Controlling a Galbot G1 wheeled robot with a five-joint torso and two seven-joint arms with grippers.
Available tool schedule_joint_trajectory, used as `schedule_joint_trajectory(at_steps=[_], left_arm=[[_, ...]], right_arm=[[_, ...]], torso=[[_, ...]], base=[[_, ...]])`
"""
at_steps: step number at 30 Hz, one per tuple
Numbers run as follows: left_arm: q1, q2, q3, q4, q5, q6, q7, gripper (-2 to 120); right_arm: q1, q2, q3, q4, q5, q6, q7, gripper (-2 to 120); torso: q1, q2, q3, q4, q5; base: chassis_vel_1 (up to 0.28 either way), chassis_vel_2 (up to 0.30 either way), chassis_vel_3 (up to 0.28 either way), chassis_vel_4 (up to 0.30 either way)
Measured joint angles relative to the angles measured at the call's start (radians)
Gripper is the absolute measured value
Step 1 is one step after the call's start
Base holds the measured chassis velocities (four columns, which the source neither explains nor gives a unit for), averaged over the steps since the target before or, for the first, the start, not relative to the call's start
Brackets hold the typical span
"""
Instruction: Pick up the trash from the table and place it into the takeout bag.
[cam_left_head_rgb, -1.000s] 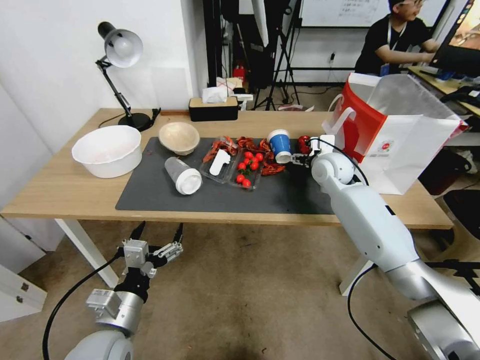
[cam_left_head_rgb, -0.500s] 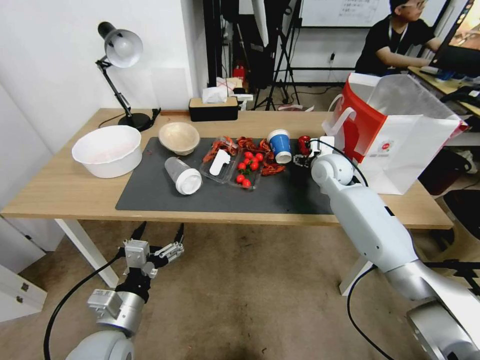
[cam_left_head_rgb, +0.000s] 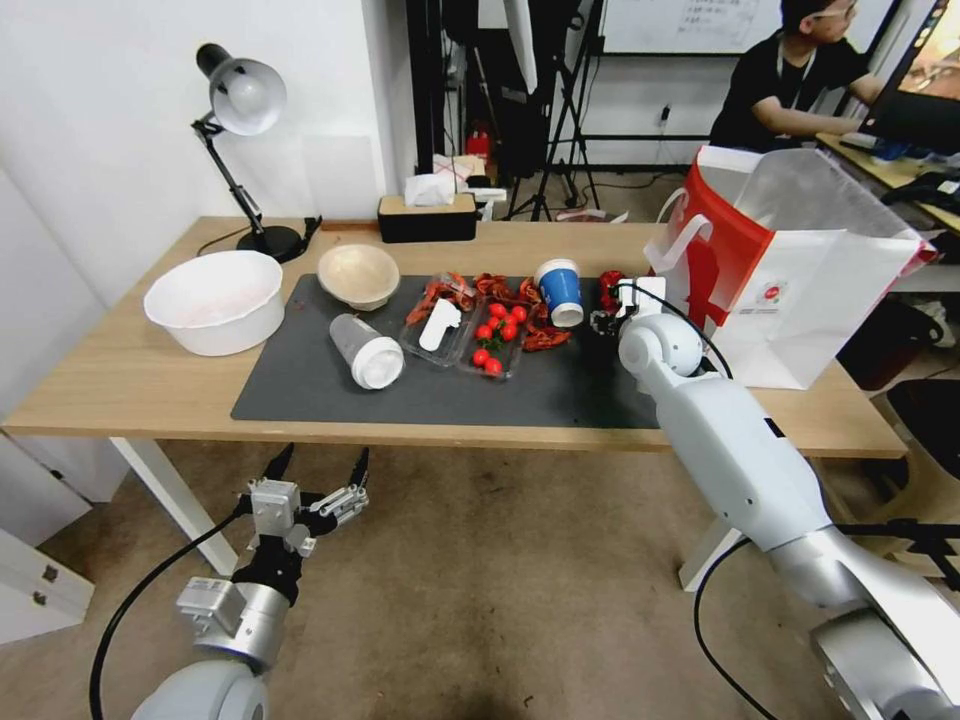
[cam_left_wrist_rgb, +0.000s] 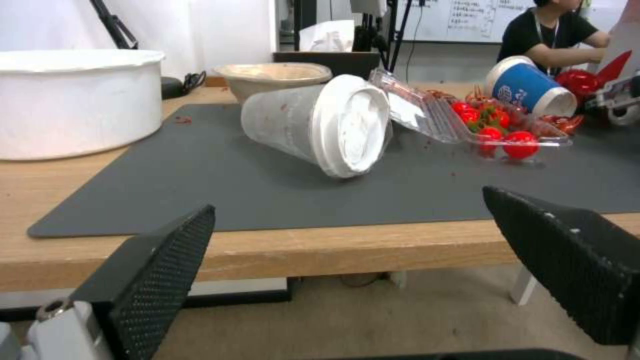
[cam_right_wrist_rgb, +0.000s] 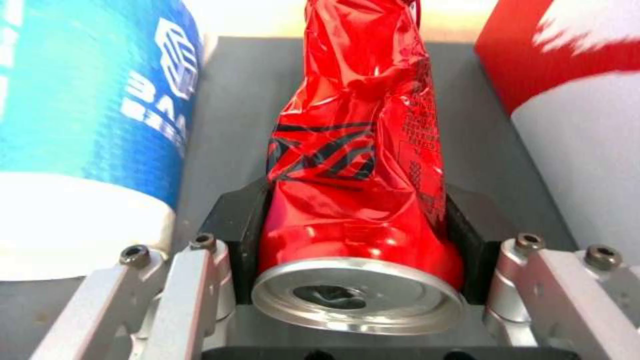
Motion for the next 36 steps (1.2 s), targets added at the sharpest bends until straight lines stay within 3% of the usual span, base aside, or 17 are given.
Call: schedule_joint_trajectory(at_steps=[11, 17, 26, 33, 36], left_arm=[[0.003, 0.001, -0.001, -0.008, -0.002, -0.001, -0.001, 100], [0.006, -0.001, -0.001, -0.012, -0.001, -0.001, -0.001, 100], [0.016, -0.006, -0.002, -0.024, 0.003, -0.002, -0.001, 100], [0.013, -0.009, 0.000, -0.016, 0.005, -0.006, -0.001, 100], [0.011, -0.010, 0.002, -0.013, 0.005, -0.006, -0.001, 100]], right_arm=[[-0.050, -0.045, 0.015, 0.139, -0.020, 0.005, 0.004, 51], [-0.139, -0.115, 0.053, 0.366, 0.017, -0.024, 0.019, 51], [-0.279, -0.213, 0.143, 0.559, 0.081, -0.050, 0.002, 51], [-0.428, -0.324, 0.245, 0.792, 0.118, -0.052, -0.045, 51], [-0.441, -0.335, 0.258, 0.831, 0.119, -0.053, -0.047, 51]], torso=[[0.000, 0.000, 0.000, -0.0001, -0.0001], [0.000, 0.000, 0.000, -0.0001, -0.0002], [0.000, 0.000, 0.000, -0.0003, 0.0002], [0.000, 0.000, 0.000, -0.0001, 0.0000], [0.000, 0.000, 0.000, -0.0001, 0.0000]], base=[[0.000, 0.000, 0.000, 0.000], [0.000, 0.000, 0.000, 0.000], [0.000, 0.000, 0.000, 0.000], [0.000, 0.000, 0.000, 0.000], [0.000, 0.000, 0.000, 0.000]])
